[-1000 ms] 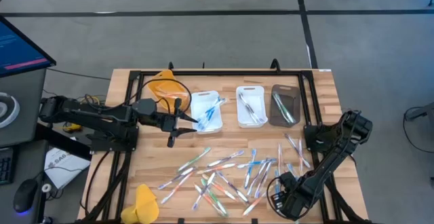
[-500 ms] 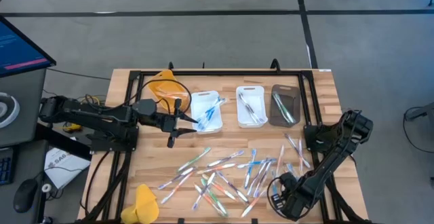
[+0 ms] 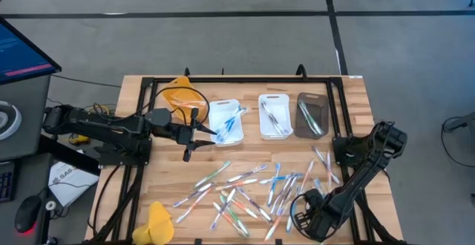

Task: Pick & Place Toothbrushes
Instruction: Put the bottom right green toothbrush into the black bin

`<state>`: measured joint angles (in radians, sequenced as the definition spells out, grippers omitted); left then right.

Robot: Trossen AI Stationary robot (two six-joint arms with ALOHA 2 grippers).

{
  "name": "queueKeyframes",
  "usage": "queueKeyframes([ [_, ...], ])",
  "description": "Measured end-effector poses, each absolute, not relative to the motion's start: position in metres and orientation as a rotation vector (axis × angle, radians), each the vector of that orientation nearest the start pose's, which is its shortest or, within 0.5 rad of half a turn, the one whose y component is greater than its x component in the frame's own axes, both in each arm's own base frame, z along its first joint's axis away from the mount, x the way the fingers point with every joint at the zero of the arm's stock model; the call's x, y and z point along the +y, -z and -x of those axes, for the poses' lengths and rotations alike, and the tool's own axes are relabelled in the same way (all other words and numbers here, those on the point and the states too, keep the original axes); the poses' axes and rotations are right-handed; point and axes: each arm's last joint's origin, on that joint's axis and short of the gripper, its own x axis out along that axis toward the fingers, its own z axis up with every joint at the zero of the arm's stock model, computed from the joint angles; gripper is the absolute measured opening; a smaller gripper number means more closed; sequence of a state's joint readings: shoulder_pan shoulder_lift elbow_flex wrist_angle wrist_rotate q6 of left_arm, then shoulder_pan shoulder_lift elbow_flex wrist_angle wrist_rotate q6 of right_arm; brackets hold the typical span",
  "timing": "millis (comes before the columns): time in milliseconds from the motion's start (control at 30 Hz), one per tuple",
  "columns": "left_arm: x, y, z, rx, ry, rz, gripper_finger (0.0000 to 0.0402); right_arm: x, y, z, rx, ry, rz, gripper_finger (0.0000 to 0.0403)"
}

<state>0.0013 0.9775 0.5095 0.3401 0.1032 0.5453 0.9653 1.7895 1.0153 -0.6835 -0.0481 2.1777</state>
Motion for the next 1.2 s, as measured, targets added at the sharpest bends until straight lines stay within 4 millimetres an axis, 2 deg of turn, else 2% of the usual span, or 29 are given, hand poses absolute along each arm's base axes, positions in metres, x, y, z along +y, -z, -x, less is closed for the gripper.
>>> queueKeyframes([
  [133,-0.003,-0.254,-0.214,0.092,0.132,-0.538,0.0141,0.252,-0.145,-0.175,1.436,0.902,-1.004,0.0001],
  [467,-0.003,-0.254,-0.214,0.083,0.13,-0.539,0.0141,0.252,-0.183,-0.182,1.472,0.998,-0.903,0.0],
  [667,-0.003,-0.255,-0.214,0.08,0.129,-0.539,0.0141,0.232,-0.194,-0.182,1.468,1.131,-0.724,0.0],
  [833,-0.003,-0.255,-0.214,0.077,0.128,-0.539,0.0141,0.213,-0.201,-0.177,1.46,1.306,-0.563,0.0],
  [1100,-0.003,-0.255,-0.214,0.076,0.128,-0.539,0.0141,0.194,-0.206,-0.186,1.286,1.242,-0.344,0.0],
  [1200,-0.003,-0.255,-0.214,0.075,0.128,-0.539,0.0141,0.184,-0.205,-0.196,1.135,1.194,-0.243,0.0],
])
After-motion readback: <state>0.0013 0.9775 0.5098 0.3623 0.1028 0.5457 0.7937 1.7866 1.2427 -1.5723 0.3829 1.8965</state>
